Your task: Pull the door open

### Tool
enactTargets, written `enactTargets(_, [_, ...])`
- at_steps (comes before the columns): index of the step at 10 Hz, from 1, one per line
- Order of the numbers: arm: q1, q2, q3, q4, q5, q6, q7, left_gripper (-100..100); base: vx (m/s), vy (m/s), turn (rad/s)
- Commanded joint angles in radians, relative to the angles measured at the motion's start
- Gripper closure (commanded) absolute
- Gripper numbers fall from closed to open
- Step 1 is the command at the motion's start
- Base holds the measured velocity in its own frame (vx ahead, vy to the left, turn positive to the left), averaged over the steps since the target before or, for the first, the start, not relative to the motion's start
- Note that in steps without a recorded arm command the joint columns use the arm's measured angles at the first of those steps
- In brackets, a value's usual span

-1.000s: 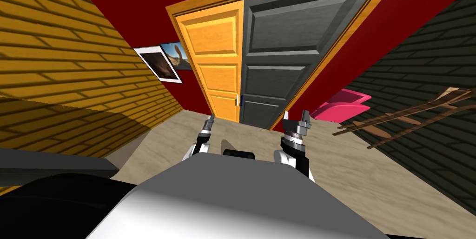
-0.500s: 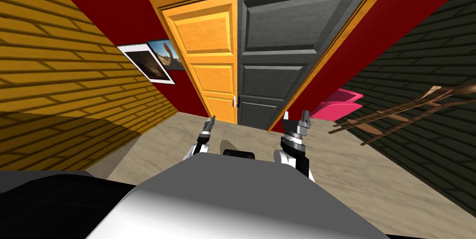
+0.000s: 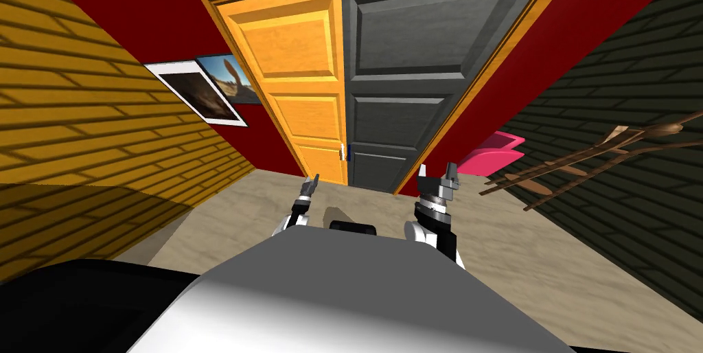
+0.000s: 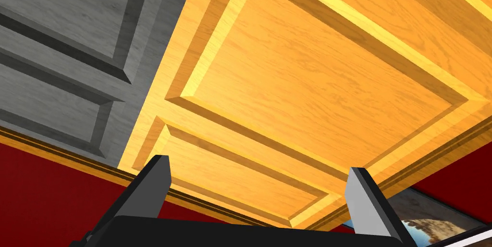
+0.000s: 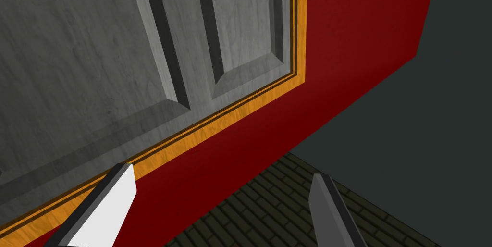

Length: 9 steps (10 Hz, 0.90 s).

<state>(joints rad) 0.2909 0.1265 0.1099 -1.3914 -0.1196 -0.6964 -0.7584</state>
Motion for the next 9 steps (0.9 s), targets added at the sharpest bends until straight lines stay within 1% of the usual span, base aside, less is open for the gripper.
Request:
enactTargets(1, [-0.011,0.002,0.006,0.041,-0.006,-0.008,-0.044,-100,0.105,-0.041,-0.062])
enactTargets(3, [-0.024,0.004,0.014,0.086,-0.012,-0.018,-0.09,-100,0.123,-0.037,-0.073])
enactTargets(9, [-0.061,0.01,0.035,0.217,-0.031,-0.046,-0.222,-100,0.11,-0.017,-0.067])
